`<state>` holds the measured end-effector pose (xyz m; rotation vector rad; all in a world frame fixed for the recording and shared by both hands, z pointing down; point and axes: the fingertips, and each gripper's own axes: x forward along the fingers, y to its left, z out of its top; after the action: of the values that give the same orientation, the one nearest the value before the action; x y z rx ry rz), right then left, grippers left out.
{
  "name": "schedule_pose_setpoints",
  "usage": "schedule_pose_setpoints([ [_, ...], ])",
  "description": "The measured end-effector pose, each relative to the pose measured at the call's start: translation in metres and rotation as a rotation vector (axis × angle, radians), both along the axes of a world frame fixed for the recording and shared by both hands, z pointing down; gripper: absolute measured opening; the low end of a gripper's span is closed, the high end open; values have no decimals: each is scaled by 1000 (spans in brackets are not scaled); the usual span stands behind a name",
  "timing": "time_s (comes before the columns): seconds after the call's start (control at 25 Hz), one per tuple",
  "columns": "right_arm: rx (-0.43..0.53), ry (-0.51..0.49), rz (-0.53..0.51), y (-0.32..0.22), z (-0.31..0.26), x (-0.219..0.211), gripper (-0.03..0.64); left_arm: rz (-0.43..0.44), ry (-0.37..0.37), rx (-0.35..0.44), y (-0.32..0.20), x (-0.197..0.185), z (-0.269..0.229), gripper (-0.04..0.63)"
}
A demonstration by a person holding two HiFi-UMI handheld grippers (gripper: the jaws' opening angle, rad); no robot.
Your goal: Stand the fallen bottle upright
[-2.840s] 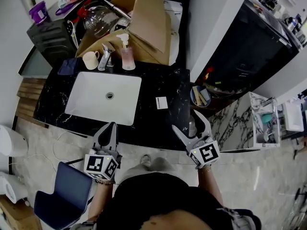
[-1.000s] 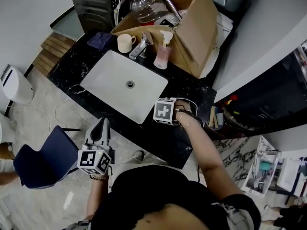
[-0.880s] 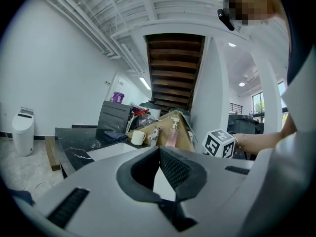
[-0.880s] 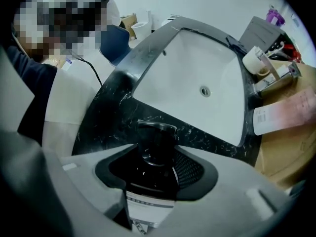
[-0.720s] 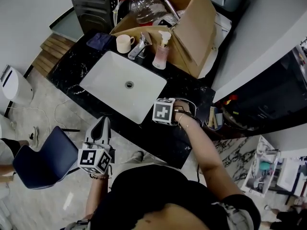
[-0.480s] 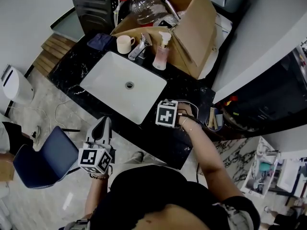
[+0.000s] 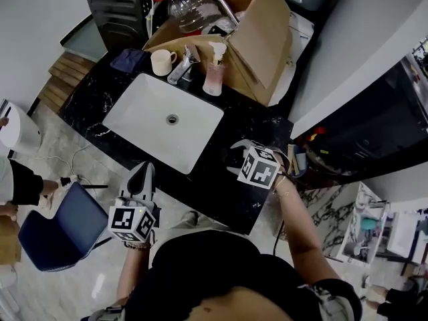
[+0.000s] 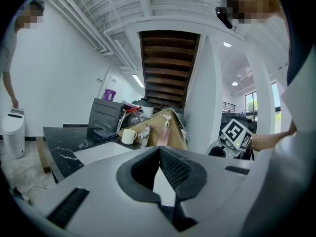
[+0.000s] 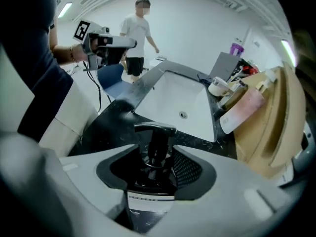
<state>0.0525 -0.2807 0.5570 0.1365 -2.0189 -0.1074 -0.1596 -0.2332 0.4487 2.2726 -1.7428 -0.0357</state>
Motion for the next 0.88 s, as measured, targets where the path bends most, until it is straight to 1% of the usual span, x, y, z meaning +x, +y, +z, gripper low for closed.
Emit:
schedule_pose_setpoints([
  [0.2, 38, -184, 162, -6, -15, 15, 209, 34, 1, -5, -7, 10, 3, 3],
  [0.36, 107, -316, 260, -10, -22, 24, 209, 63, -4, -6, -12, 19, 3, 3],
  [0.52, 184, -436, 375, -11, -23, 32, 207, 80, -9, -6, -14, 25, 3, 3],
  [0.64, 224, -539, 463, -11, -25, 35, 207, 88, -14, -9, -15, 27, 3, 3],
  [0.88, 302, -693, 629, -12, -24, 52, 206, 97, -22, -9, -16, 32, 1, 2],
])
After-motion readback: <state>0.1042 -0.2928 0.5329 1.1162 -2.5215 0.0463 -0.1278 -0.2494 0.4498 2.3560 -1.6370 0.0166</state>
